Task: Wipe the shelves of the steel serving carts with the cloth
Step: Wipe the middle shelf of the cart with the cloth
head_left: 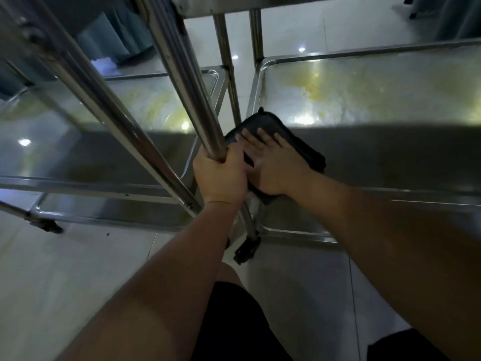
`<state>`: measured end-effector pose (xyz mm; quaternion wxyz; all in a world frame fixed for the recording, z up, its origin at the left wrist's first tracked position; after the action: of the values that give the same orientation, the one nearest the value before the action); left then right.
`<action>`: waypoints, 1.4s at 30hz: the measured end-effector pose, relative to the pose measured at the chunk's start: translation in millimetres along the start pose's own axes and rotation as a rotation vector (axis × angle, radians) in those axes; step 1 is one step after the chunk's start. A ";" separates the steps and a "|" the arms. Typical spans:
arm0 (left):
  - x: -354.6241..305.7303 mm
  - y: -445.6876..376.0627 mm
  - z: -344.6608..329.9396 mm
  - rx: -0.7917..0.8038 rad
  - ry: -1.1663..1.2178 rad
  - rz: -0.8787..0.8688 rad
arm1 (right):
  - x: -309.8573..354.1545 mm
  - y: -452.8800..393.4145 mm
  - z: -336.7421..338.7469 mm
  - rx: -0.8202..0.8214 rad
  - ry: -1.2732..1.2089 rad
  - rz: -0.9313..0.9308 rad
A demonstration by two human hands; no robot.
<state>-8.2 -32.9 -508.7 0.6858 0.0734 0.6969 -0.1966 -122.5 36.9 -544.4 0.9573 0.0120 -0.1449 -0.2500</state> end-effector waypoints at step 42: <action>-24.3 232.2 -207.7 0.813 -0.805 -0.670 | -287.6 314.1 48.1 -0.212 0.101 -0.331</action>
<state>-113.2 260.7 -528.7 0.7122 0.0263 0.2415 -0.6586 -226.5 452.7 -546.5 0.9052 -0.0526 -0.0655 -0.4167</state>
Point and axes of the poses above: each hand's wrist, its own y-axis away from the middle knuckle, its own z-axis out of the back of the hand, x = y × z, the point moved 6 cm from there along -y, towards the middle knuckle, and after that the axes turned 1 degree about -z, right-handed, at the moved point
